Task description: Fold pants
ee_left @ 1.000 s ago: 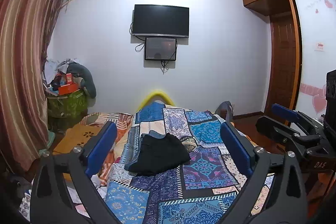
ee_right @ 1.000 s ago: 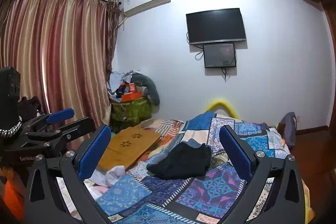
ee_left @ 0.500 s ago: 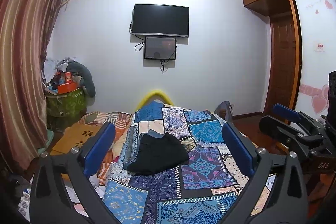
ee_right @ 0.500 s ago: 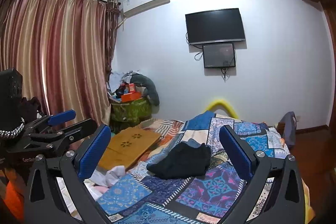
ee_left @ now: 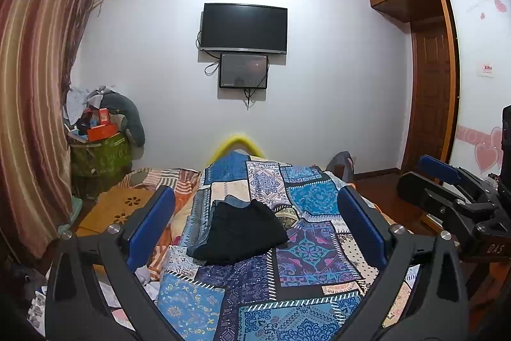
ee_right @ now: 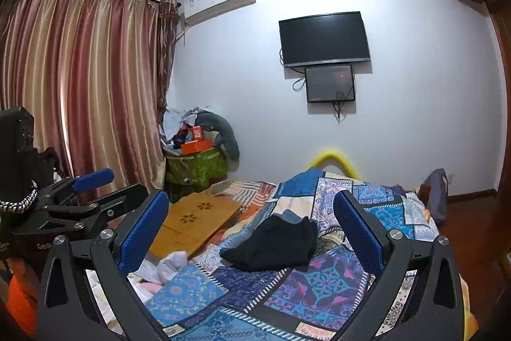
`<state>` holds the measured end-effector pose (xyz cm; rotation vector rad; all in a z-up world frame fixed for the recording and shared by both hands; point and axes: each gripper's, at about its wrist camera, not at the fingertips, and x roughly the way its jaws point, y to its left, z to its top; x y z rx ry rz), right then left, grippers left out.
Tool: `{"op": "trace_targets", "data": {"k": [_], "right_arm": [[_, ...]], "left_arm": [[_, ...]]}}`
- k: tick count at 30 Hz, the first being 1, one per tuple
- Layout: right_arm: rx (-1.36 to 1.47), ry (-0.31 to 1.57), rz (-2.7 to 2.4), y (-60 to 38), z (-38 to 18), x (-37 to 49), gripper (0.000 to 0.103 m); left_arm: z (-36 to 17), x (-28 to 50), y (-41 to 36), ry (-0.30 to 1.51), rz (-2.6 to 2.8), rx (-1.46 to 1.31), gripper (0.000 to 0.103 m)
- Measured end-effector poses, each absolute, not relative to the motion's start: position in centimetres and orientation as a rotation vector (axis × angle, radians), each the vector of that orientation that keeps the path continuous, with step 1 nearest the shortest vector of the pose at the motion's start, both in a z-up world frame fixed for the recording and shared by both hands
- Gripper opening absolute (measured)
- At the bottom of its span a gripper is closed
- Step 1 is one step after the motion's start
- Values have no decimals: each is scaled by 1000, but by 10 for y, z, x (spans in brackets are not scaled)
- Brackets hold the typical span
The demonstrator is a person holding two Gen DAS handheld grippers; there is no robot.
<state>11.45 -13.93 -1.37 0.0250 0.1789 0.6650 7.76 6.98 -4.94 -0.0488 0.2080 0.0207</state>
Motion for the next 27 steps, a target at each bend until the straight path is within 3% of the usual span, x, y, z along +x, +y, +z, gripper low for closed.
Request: {"op": "trace_targets", "data": {"k": [27], "right_arm": [[33, 187, 653, -144, -12, 113, 103]], "left_arm": [[-51, 81, 70, 232, -35, -64, 102]]}}
